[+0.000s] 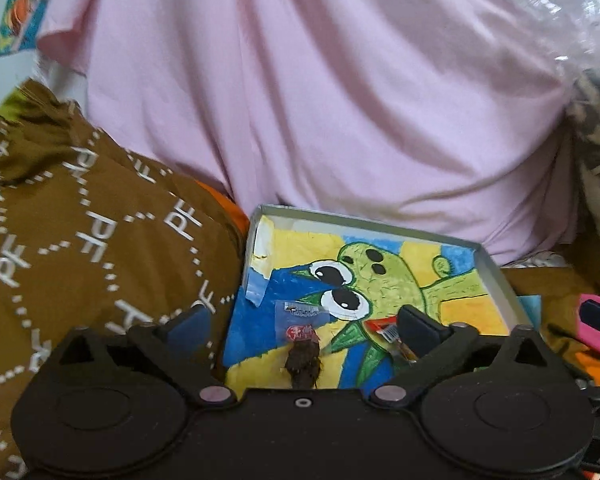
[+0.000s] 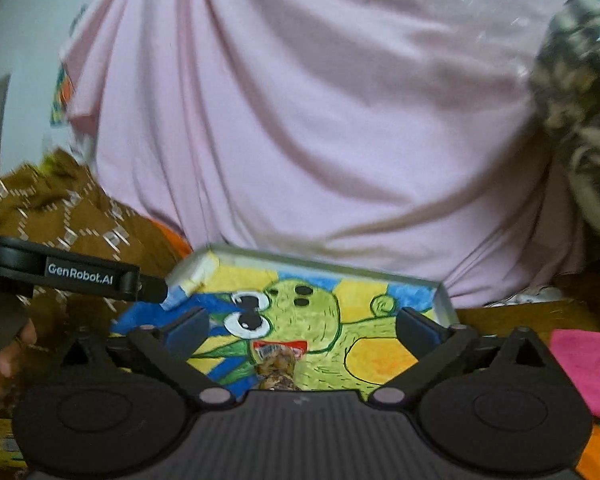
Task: Organize snacks
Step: 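Lower both packets into the tray and open both tools, then withdraw both open tools from the tray back to the snack pile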
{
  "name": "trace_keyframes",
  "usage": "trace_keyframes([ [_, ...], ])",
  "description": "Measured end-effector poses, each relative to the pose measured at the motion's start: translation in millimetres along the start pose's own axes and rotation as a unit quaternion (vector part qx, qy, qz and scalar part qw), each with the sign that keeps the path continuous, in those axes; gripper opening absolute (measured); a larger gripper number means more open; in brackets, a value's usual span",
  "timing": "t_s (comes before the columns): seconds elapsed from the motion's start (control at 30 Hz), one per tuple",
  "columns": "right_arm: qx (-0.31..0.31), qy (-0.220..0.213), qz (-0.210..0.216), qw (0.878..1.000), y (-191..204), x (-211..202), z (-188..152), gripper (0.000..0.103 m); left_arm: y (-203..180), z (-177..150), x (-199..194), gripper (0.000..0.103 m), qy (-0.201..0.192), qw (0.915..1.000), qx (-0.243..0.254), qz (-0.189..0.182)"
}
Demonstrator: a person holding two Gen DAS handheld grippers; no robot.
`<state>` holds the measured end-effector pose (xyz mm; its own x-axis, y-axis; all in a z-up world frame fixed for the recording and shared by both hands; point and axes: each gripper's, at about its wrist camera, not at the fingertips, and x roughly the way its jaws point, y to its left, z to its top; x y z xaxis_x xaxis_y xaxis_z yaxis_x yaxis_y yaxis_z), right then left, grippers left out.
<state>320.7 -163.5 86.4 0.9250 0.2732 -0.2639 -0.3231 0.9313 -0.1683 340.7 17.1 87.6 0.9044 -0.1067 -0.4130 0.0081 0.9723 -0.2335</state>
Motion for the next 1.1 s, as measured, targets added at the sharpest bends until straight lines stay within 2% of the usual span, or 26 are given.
trace_keyframes([
  [0.27,0.028,-0.028,0.012,0.999,7,-77,-5,0.103,-5,-17,-75,0.102,-0.038,0.9991,0.010,-0.016],
  [0.73,0.029,-0.038,0.010,0.999,25,-176,-36,0.103,-4,-63,-175,0.102,-0.068,0.9966,0.036,-0.027],
  [0.97,0.038,-0.036,0.014,0.999,36,-208,-55,0.103,-6,-95,-205,0.102,-0.065,0.9957,0.057,-0.031],
  [1.1,0.027,-0.025,0.020,0.999,42,-220,-67,0.103,-1,-114,-211,0.102,-0.046,0.9963,0.066,-0.030],
])
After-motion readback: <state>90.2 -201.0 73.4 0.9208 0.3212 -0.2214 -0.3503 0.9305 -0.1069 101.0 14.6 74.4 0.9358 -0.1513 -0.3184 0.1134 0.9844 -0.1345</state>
